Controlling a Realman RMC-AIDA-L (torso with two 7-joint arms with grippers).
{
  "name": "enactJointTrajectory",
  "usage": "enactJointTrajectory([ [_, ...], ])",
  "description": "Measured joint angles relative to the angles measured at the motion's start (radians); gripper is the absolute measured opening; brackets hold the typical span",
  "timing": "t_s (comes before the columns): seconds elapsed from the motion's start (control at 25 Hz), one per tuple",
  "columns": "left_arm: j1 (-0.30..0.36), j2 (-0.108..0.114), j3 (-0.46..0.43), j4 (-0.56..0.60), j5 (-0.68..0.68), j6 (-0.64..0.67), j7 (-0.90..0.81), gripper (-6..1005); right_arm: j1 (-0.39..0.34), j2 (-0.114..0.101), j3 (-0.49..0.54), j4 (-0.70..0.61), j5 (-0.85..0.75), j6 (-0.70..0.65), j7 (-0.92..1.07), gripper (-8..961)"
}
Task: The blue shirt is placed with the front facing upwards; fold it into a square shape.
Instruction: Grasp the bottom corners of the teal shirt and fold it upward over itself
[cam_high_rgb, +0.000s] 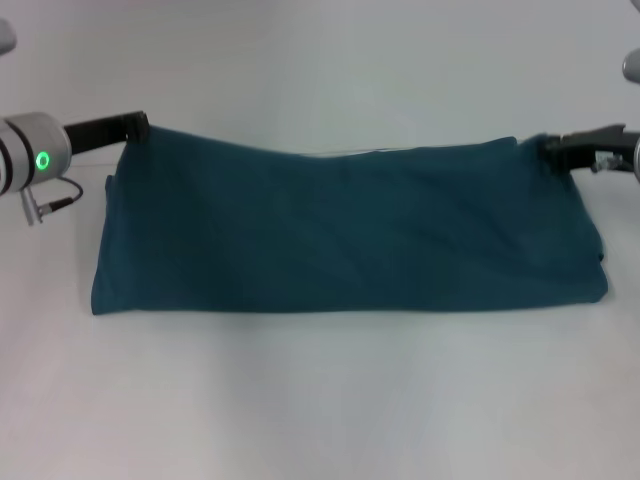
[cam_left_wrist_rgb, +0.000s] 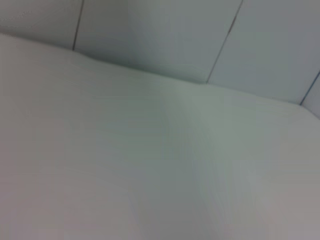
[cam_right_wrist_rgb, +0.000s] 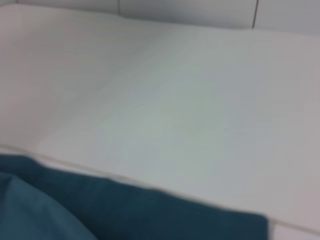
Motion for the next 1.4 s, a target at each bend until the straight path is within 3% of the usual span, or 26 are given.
enactJointTrajectory([
  [0.32,-0.046,-0.002,0.016,-0.005,-0.021,-0.095,0.000,4,0.051,-0.036,-0.001,0.030,0.003,0.059,0.006,49],
  [0.52,-0.049,-0.009,0.036,-0.020,-0.050,-0.134,0.002,4,0.063,-0.045,-0.002,0.055,0.005,0.095,-0.005,56],
  [0.88,-0.028,-0.044,0.051,-0.064,-0.208,-0.215,0.186,6,0.090,-0.012,-0.029,0.098,0.016,0.240,-0.096,70],
  [1.0,-0.025,-0.043,0.049,-0.076,-0.221,-0.235,0.188,116,0.091,0.002,-0.030,0.084,0.056,0.301,-0.124,74],
  [1.24,0.005,-0.044,0.052,-0.069,-0.274,-0.255,0.192,317,0.078,-0.005,-0.028,0.073,0.158,0.360,-0.138,301],
  [1.4,0.021,-0.040,0.052,-0.050,-0.275,-0.243,0.192,424,0.047,-0.025,-0.027,0.071,0.214,0.296,-0.136,557],
])
